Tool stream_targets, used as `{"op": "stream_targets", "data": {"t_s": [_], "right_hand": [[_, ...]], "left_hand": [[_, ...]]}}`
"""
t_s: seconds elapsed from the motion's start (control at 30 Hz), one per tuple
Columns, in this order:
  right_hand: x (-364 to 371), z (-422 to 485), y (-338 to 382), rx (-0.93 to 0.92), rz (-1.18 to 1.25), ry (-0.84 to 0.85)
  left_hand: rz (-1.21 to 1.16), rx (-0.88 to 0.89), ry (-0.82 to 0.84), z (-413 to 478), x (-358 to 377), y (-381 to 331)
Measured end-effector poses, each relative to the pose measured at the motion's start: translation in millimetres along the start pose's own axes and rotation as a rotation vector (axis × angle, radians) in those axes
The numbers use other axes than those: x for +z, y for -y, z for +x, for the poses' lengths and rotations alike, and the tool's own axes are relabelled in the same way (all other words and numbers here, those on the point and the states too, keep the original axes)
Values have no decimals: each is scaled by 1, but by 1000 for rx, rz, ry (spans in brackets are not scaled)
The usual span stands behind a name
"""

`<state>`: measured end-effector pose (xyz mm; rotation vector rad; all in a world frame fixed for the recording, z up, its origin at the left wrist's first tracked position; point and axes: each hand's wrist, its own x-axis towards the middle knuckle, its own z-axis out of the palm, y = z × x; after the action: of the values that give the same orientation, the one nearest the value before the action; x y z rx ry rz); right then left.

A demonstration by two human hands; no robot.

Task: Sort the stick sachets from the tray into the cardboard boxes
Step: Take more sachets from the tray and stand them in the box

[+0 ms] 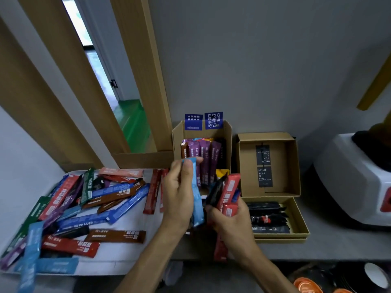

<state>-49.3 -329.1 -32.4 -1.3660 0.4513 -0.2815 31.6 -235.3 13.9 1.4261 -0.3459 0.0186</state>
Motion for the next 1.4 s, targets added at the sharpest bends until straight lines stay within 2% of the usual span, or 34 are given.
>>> {"op": "stream_targets", "data": {"t_s": [0.13,0.23,0.33,0.4,0.53,0.6,0.87,0.97,1.07,1.17,1.3,1.4], "right_hand": [[-20,-7,10,35,22,-88],[-32,-7,21,35,38,-123],[-40,-10,31,18,62,-145],[-43,-13,34,19,63,-153],[-48,-17,37,27,36,-167],[-51,-18,38,28,30,-168],[-50,-12,41,127,72,-56],[-42,-7,47,158,117,15],[-33,0,53,123,105,21],[-25,5,58,120,171,7],[-19,5,62,172,311,25],[-16,6,65,204,315,42]], "left_hand": [[165,213,43,29,-6,-36],[470,286,104,49,8,-44],[793,219,223,66,24,-28],[846,119,319,74,29,-15],[807,-15,416,84,32,-10],[806,-28,423,86,25,-18],[428,80,313,62,-7,-66],[402,158,214,40,-8,-66],[265,70,82,37,-6,-61],[191,-46,66,42,-7,-63],[280,-54,137,47,-17,-66],[213,-100,324,47,-28,-72]]}}
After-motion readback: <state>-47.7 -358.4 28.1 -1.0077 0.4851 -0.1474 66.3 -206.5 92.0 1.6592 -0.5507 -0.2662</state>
